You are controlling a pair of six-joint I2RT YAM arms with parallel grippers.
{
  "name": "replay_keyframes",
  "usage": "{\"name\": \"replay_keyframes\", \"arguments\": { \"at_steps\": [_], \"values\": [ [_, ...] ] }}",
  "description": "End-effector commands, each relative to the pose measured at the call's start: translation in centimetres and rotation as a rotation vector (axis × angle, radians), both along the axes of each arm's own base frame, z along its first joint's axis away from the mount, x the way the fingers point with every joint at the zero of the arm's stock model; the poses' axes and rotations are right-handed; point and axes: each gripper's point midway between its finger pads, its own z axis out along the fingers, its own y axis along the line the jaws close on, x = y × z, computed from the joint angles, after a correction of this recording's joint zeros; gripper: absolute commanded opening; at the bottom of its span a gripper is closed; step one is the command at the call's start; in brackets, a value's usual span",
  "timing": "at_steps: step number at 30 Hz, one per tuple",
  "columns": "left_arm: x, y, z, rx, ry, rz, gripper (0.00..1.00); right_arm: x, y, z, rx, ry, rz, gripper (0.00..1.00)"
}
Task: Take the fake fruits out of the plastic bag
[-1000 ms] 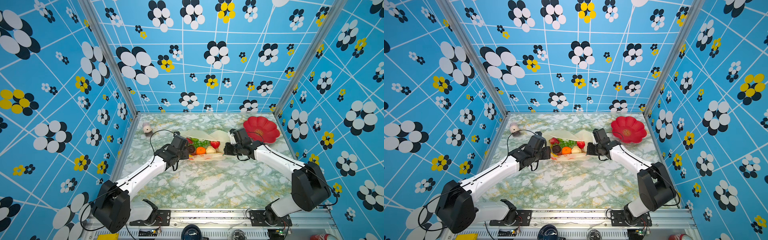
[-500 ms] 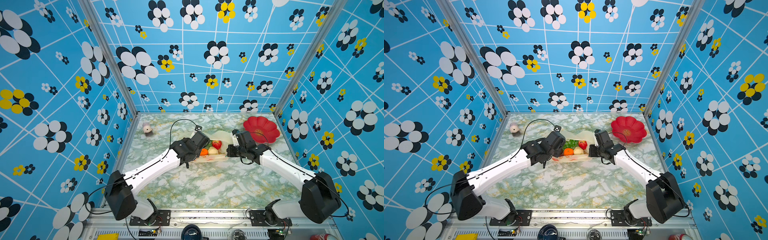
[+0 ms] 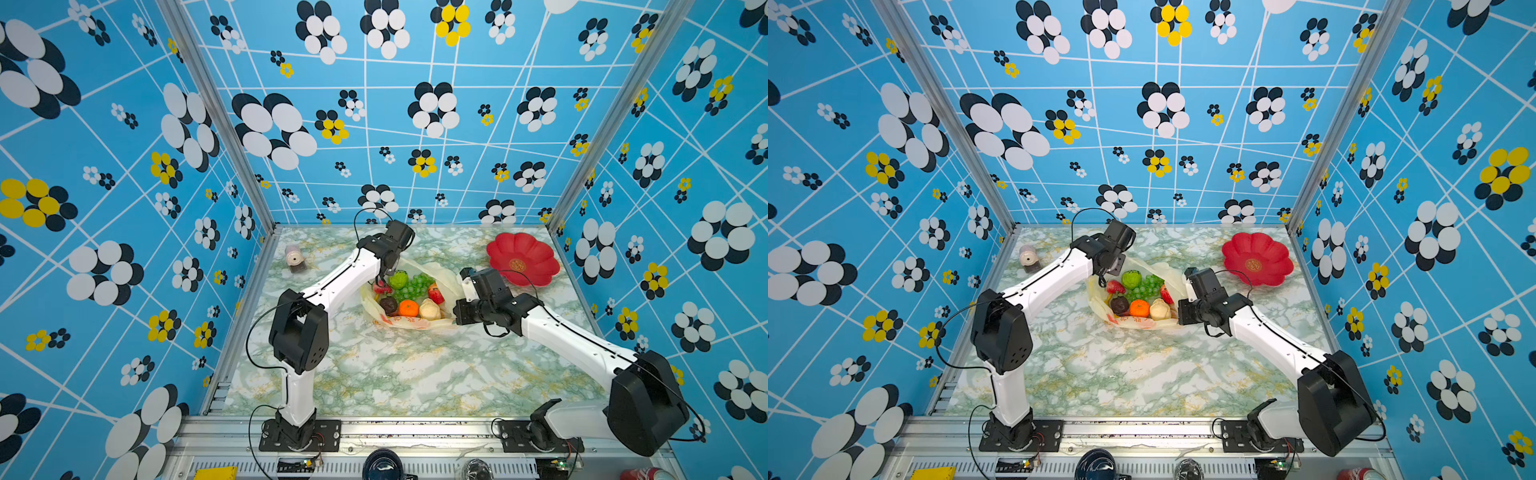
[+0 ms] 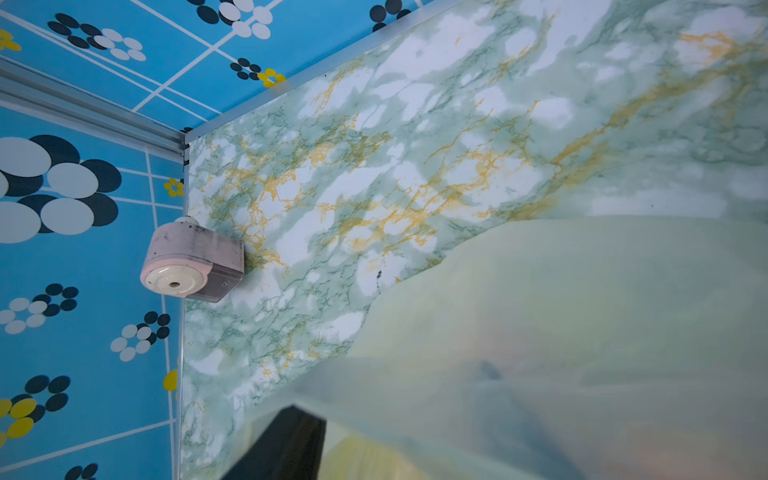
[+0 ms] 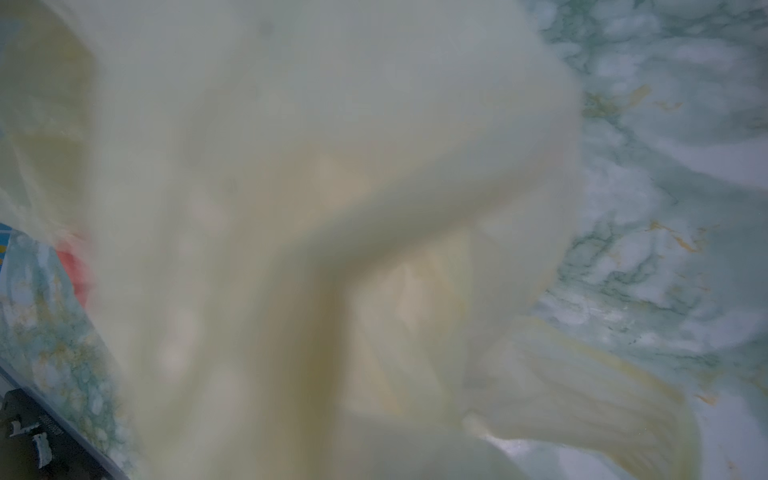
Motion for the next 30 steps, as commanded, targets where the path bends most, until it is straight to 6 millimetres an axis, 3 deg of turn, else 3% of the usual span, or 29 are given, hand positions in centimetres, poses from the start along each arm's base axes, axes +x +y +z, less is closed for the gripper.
{"name": "replay_keyframes", "arguments": {
  "at_steps": [1, 5, 8, 11, 15, 20, 24, 30],
  "values": [
    [0.4, 1.9, -4.1, 0.002, 0.156, 0.057, 0.61, -0.4, 0.4, -0.8, 0.008, 0.018, 0.022, 0.00],
    [-0.1, 3.9, -7.8, 0.019, 0.255, 0.127, 0.67, 0.1, 0.4, -0.3, 0.039, -0.005, 0.009, 0.00],
    [-1.0, 4.7, -9.1, -0.021, 0.289, 0.146, 0.72, 0.5, 0.4, -0.1, 0.099, 0.003, -0.004, 0.00],
    [-2.4, 3.6, -8.7, -0.116, 0.280, 0.093, 0.80, 0.7, 0.2, -0.3, 0.149, 0.017, -0.021, 0.00],
    [-5.0, 1.0, -6.4, -0.276, 0.241, 0.022, 0.89, 0.9, 0.4, -0.9, 0.163, 0.036, -0.031, 0.00],
    [-7.1, -1.5, -5.2, -0.366, 0.226, 0.007, 0.92, 1.3, 1.1, -1.1, 0.176, 0.041, -0.026, 0.00],
    [-7.9, -1.1, -6.9, -0.316, 0.271, 0.061, 0.92, 1.3, 1.2, -0.7, 0.170, 0.029, -0.025, 0.00],
    [-8.9, 0.2, -9.7, -0.179, 0.332, 0.104, 0.83, 1.5, -0.5, -0.4, 0.121, 0.008, -0.086, 0.00]
  ]
}}
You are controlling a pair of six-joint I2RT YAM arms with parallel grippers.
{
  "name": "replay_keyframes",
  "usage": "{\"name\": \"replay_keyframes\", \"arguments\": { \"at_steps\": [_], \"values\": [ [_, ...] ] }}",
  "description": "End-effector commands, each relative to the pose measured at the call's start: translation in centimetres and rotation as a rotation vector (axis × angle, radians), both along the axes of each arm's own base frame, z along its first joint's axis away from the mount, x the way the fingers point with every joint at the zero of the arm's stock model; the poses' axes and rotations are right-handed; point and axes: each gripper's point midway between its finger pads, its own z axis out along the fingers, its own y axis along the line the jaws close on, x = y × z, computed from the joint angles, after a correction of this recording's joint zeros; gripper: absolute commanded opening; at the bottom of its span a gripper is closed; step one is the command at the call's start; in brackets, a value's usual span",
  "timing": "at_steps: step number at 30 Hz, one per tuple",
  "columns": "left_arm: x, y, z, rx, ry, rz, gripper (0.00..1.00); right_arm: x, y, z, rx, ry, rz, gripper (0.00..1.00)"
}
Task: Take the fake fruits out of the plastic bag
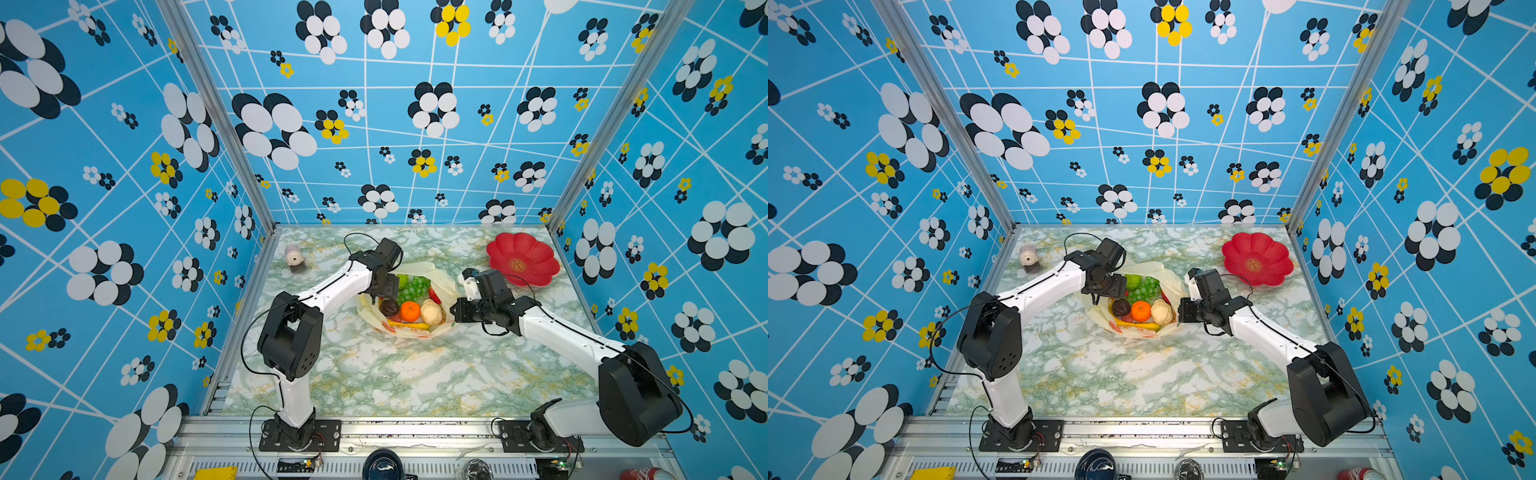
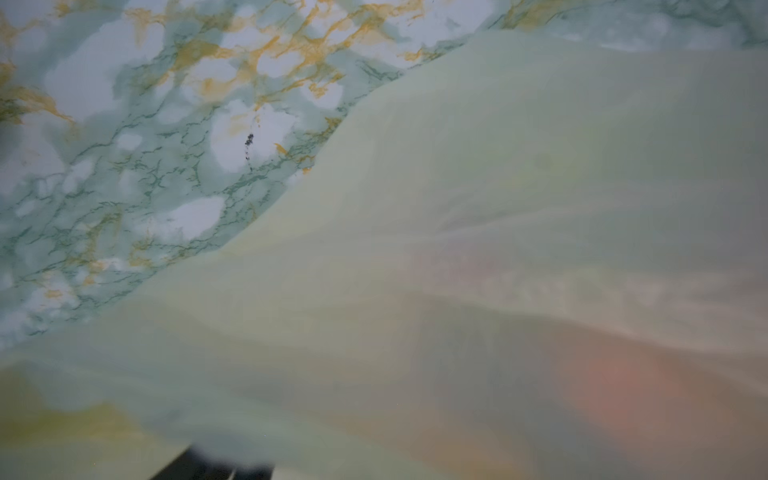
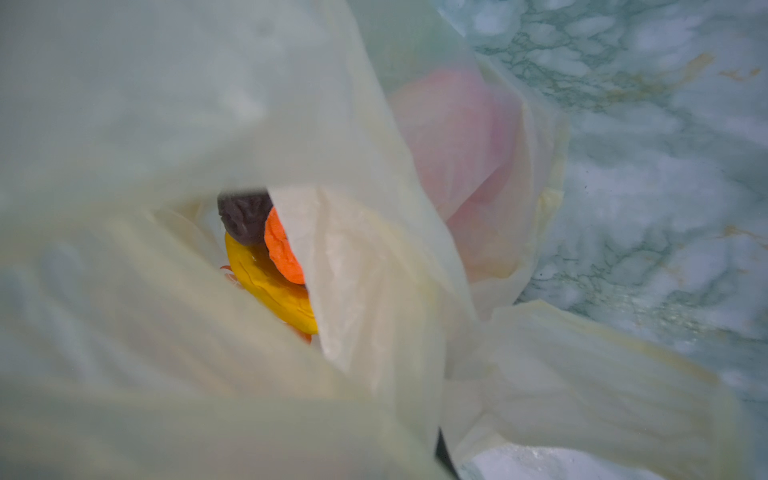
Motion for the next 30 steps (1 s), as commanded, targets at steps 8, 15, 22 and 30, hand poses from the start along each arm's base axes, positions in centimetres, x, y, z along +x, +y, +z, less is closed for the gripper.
{"name": "replay_keyframes", "arguments": {
  "at_steps": [8, 15, 22, 30],
  "values": [
    [-2.0, 1.7, -1.9, 0.095, 0.033, -0.016, 0.37, 1.8, -2.1, 2.0, 0.067, 0.000, -0.112, 0.00],
    [-2.5, 3.0, 0.6, 0.034, -0.112, -0.040, 0.00, 4.6, -5.5, 2.5, 0.195, 0.068, -0.250, 0.00],
    [-3.1, 5.8, 4.5, -0.274, -0.296, 0.074, 0.00, 6.1, -7.9, 0.3, 0.246, 0.153, -0.356, 0.00],
    [-4.3, 3.0, 6.0, -0.318, -0.337, -0.033, 0.00, 3.8, -5.4, 1.2, 0.034, 0.071, -0.203, 0.19]
  ]
}}
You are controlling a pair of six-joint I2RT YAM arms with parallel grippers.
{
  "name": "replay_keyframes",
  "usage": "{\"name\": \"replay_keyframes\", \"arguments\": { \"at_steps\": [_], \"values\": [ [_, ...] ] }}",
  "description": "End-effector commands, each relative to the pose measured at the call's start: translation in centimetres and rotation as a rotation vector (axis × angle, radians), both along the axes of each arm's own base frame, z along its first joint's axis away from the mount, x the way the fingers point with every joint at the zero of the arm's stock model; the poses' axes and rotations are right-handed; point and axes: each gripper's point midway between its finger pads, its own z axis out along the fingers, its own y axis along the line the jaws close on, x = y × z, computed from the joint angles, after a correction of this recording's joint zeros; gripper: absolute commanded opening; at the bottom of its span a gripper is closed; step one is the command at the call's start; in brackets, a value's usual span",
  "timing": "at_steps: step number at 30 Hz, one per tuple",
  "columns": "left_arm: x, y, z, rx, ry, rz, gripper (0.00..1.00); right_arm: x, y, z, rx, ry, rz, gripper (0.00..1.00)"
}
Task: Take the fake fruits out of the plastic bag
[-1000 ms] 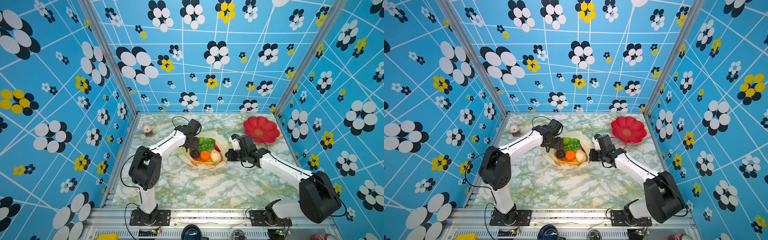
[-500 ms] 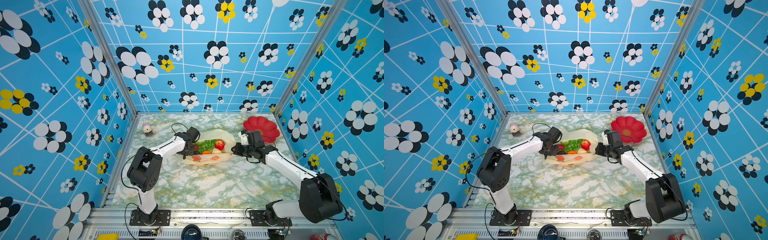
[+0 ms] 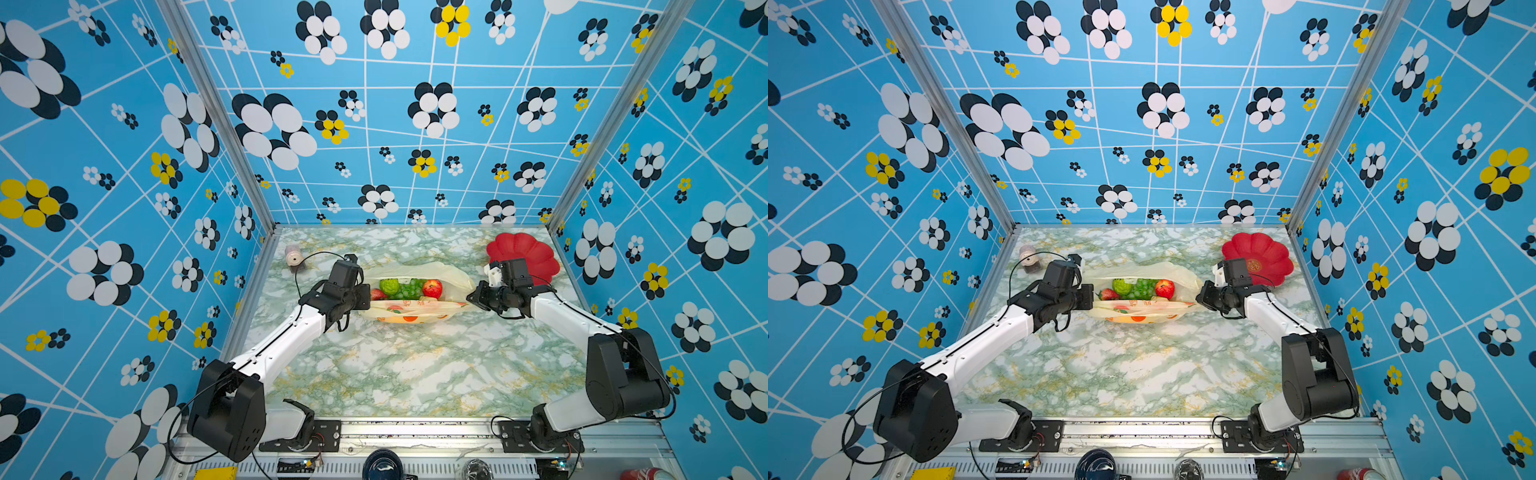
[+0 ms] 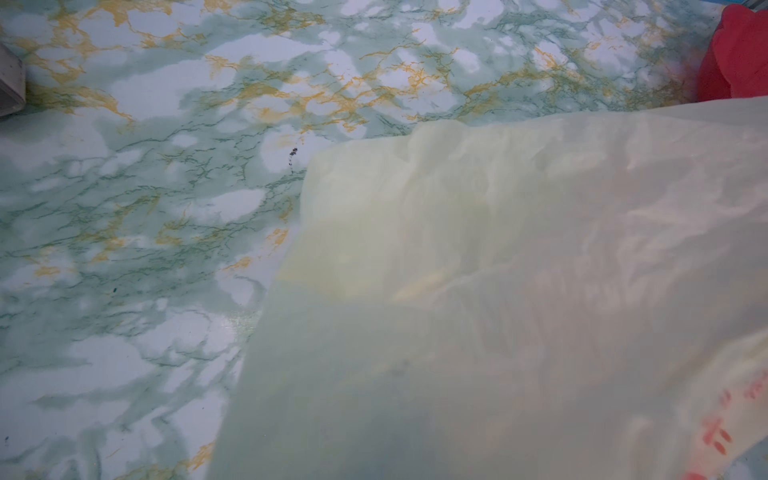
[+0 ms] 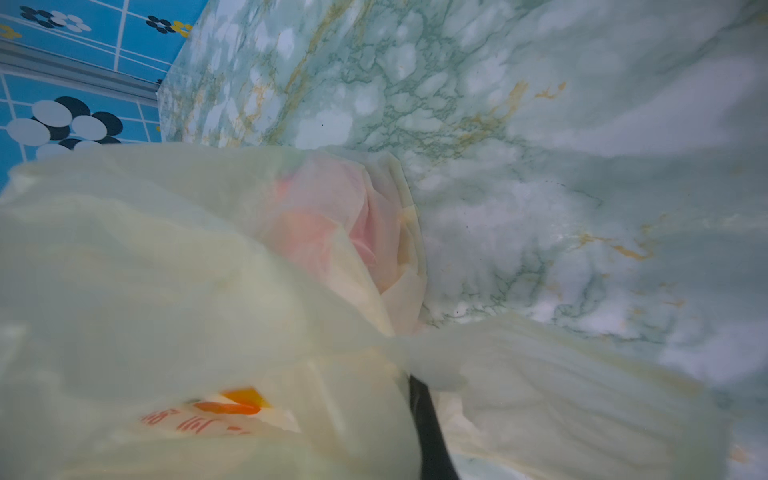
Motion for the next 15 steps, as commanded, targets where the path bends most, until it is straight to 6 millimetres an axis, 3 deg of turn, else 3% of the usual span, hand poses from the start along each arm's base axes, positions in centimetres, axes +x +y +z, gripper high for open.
{"name": "replay_keyframes", "arguments": {
  "at_steps": [1, 4, 6, 10, 15],
  "values": [
    [-0.2, -1.0, 0.4, 0.006, -0.031, -0.031, 0.00, -1.0, 0.2, 2.0, -0.156, -0.087, 0.076, 0.32],
    [-0.3, -1.7, 0.5, 0.037, -0.041, -0.053, 0.00, -2.5, 1.2, 3.3, -0.270, -0.149, 0.150, 0.59],
    [-0.4, -2.1, 0.6, 0.060, -0.051, -0.068, 0.00, -3.1, 1.4, 4.4, -0.343, -0.180, 0.175, 0.67],
    [-0.5, -2.6, 0.7, 0.078, -0.064, -0.081, 0.00, -3.0, 1.6, 6.4, -0.464, -0.225, 0.181, 0.70],
    [-0.8, -2.8, 0.3, 0.086, -0.063, -0.089, 0.00, -0.7, 3.4, 7.7, -0.494, -0.259, 0.199, 0.70]
  ]
}}
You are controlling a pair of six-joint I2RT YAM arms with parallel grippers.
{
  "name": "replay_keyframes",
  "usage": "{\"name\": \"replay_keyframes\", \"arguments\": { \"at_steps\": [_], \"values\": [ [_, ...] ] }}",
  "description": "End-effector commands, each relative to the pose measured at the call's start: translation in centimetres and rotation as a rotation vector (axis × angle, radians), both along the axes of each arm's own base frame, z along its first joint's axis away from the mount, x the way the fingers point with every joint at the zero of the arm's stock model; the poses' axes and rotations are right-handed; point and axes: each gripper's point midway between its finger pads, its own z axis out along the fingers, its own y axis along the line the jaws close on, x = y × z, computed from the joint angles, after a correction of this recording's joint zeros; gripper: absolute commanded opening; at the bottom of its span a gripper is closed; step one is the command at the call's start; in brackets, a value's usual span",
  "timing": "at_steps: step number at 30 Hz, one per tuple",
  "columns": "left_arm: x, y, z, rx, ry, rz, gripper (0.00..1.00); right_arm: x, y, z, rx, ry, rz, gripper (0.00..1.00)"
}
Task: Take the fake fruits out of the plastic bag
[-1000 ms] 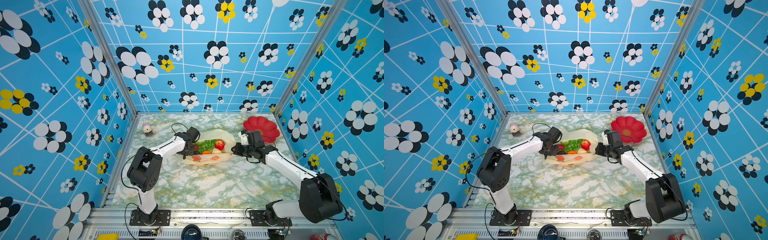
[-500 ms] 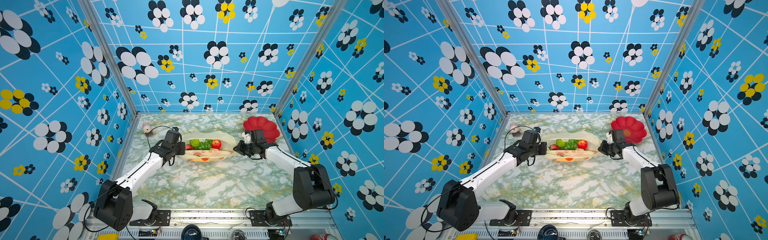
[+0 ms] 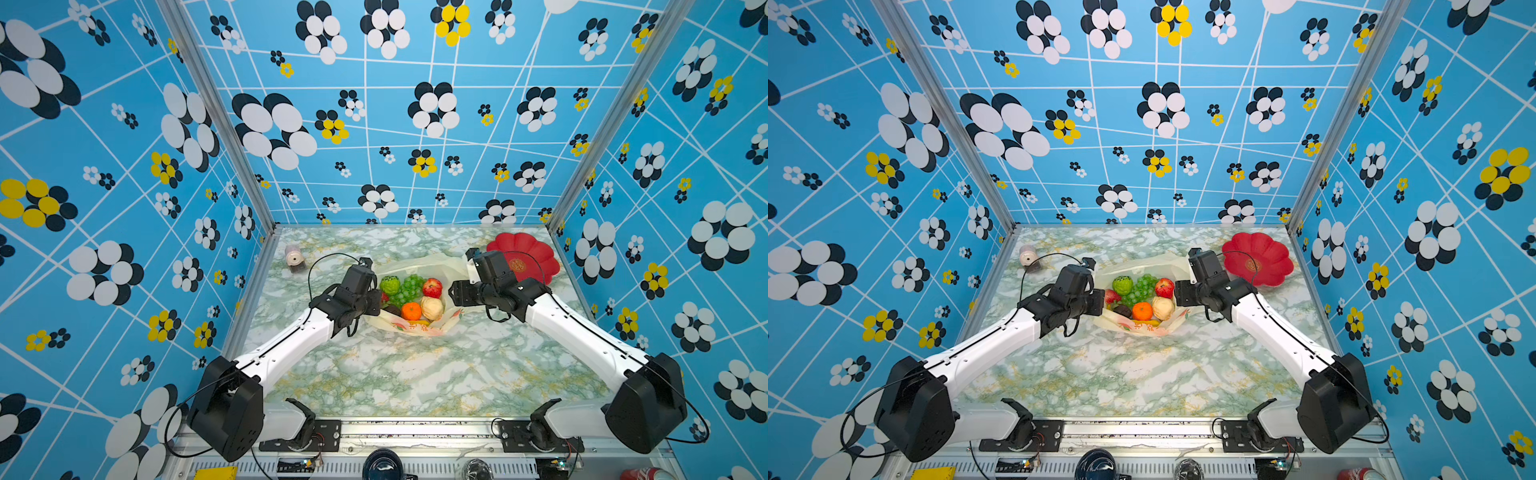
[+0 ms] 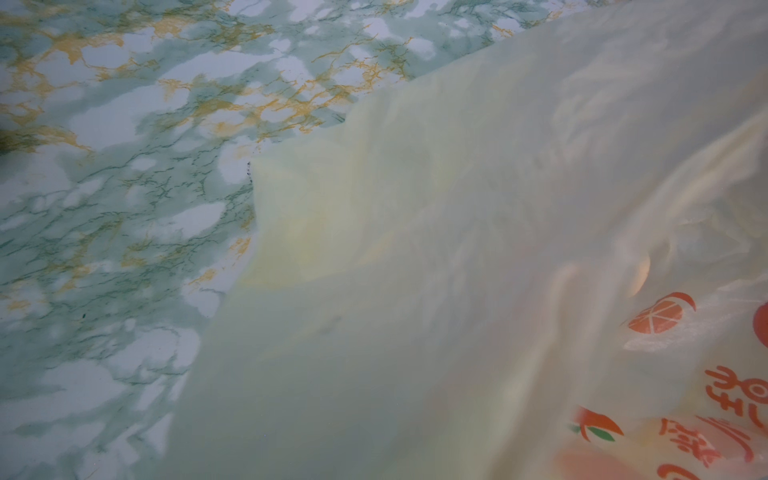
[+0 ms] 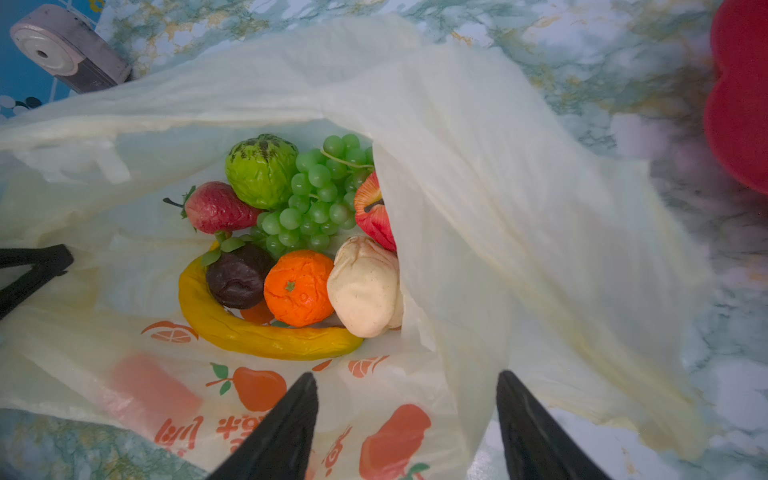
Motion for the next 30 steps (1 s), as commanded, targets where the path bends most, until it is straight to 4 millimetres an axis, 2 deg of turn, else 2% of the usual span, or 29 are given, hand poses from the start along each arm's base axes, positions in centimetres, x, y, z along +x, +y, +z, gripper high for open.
{"name": "replay_keyframes", "arguments": {
  "at_steps": [1, 5, 10, 11, 16, 18, 19, 22, 24, 28, 30],
  "values": [
    [0.3, -0.2, 0.2, 0.021, -0.027, -0.006, 0.00, 1.6, -0.1, -0.5, -0.095, 0.002, -0.008, 0.70],
    [0.0, -0.4, -0.1, 0.021, -0.027, -0.017, 0.00, 4.5, 1.7, -0.9, -0.104, 0.013, -0.003, 0.69],
    [-0.5, -1.0, -0.5, 0.009, -0.029, -0.042, 0.00, 9.7, 2.8, -1.8, -0.199, 0.000, -0.022, 0.64],
    [-0.6, -1.0, -0.6, 0.008, -0.028, -0.043, 0.00, 11.0, 3.0, -1.4, -0.194, -0.010, -0.032, 0.62],
    [-1.0, -0.9, -1.0, -0.010, -0.042, -0.045, 0.00, 16.2, 2.3, -4.3, -0.103, 0.079, -0.066, 0.50],
    [-1.2, -0.8, -1.2, -0.022, -0.052, -0.042, 0.00, 17.6, 2.2, -6.3, -0.074, 0.126, -0.060, 0.45],
    [-1.3, -0.7, -1.1, -0.031, -0.062, -0.039, 0.00, 18.2, 2.0, -8.0, -0.073, 0.165, -0.064, 0.41],
    [-1.5, -0.3, -1.0, -0.057, -0.097, -0.025, 0.00, 18.7, 2.3, -10.7, -0.069, 0.244, -0.040, 0.29],
    [-1.4, 0.4, -0.8, -0.082, -0.115, 0.007, 0.00, 18.7, 2.2, -11.7, -0.070, 0.262, -0.038, 0.24],
    [-1.2, 2.6, -0.8, -0.165, -0.131, 0.109, 0.00, 18.8, 1.3, -11.5, -0.051, 0.261, -0.056, 0.17],
    [-1.1, 3.9, -1.1, -0.201, -0.126, 0.167, 0.00, 18.7, 0.8, -10.6, -0.035, 0.247, -0.064, 0.16]
  ]
}}
